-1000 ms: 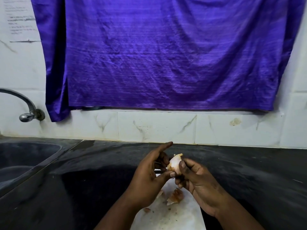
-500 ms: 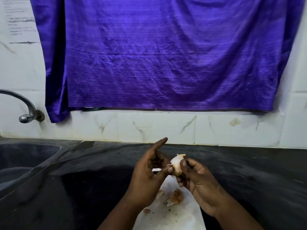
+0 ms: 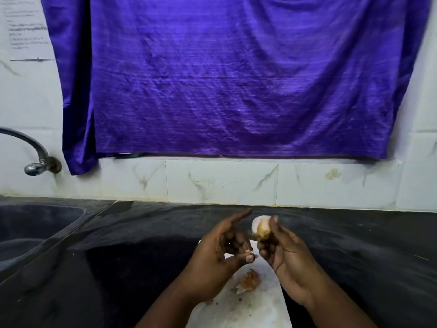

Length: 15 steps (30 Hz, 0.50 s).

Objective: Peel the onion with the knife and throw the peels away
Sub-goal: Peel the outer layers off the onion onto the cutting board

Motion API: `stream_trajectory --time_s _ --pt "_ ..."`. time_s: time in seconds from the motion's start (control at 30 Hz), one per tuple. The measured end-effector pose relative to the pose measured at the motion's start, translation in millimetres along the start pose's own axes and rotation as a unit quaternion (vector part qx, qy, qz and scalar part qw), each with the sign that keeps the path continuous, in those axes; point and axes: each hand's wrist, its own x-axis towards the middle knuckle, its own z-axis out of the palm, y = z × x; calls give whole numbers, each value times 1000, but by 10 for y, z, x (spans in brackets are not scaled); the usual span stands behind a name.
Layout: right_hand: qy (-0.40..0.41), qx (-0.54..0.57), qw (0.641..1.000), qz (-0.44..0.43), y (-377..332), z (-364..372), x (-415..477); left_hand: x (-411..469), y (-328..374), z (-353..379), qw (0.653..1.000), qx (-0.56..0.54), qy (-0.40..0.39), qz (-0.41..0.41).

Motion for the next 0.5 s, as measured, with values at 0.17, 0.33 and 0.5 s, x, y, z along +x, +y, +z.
stream_trajectory --time_s 0.17,0.33,0.5 --pt "3 37 999 9 -45 -56 20 5 -39 -11 998 64 9 -28" --pt "-27 27 999 21 10 -46 11 12 -15 -31 994 85 44 -46" --pt "-64 37 997 33 18 -16 -2 33 -77 -47 991 79 111 -18"
